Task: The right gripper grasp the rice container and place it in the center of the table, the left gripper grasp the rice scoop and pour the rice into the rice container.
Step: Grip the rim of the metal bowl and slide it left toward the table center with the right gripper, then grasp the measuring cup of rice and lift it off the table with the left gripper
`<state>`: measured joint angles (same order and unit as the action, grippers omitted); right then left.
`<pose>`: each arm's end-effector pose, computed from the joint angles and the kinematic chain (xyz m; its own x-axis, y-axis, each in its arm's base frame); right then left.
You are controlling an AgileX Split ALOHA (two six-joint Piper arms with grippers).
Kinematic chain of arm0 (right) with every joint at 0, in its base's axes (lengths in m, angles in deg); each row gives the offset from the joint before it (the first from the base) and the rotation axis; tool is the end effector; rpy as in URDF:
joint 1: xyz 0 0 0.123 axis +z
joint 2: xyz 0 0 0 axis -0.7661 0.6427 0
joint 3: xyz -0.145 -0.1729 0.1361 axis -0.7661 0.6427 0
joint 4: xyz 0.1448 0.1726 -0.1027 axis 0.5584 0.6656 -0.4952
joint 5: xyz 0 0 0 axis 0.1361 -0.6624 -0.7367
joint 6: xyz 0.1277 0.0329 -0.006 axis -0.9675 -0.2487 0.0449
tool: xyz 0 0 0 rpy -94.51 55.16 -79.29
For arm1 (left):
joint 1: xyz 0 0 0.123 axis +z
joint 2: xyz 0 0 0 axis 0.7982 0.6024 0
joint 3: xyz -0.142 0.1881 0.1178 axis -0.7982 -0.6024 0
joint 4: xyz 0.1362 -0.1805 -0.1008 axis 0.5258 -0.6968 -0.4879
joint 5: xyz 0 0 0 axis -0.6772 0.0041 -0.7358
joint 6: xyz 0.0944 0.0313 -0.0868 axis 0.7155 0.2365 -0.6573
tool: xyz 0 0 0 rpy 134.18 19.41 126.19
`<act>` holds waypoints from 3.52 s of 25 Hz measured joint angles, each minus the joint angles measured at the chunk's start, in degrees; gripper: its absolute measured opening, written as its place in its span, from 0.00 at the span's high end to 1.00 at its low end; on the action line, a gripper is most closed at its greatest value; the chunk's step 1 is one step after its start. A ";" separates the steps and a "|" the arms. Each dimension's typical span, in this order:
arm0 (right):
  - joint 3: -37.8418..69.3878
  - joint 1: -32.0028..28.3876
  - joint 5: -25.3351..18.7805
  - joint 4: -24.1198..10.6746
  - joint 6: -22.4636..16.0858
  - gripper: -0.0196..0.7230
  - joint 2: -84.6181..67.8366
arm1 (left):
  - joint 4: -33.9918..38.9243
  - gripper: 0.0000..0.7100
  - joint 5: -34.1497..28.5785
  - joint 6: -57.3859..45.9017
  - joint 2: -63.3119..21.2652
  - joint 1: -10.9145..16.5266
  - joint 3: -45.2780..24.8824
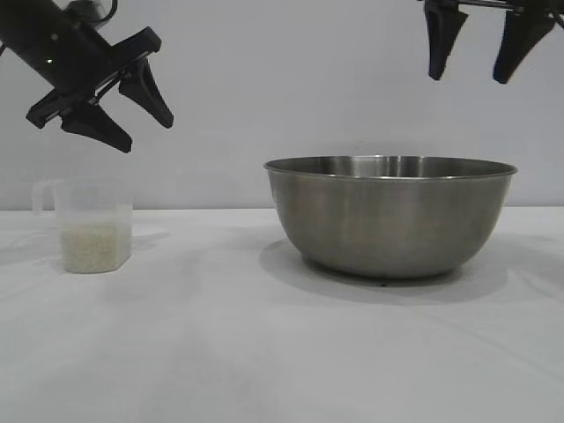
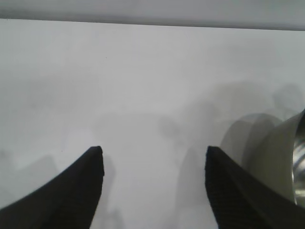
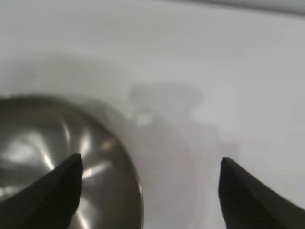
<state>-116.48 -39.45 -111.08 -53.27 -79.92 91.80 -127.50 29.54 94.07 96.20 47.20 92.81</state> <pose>0.4206 0.0886 0.2193 -0.9368 -0.1844 -0.2974 -0.2140 0.9743 0.0699 0.4405 -0.1037 0.1500 -0.7508 -0.1143 -0.6506 0.2615 0.8530 -0.4517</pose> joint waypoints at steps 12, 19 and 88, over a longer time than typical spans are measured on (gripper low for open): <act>-0.10 0.00 -2.82 4.30 0.00 0.25 11.34 | -0.76 0.44 -0.61 0.00 0.00 0.00 0.00; -0.10 0.00 -2.36 4.40 0.00 0.50 16.35 | -0.81 0.44 -1.44 0.00 0.00 -0.02 0.00; 12.04 -4.87 -3.96 -5.90 -0.95 0.24 -27.85 | -0.81 0.44 -3.10 0.00 0.00 -0.12 0.00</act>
<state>-104.44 -44.32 -115.04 -59.17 -80.88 63.96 -128.30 26.43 94.07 96.20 47.09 92.81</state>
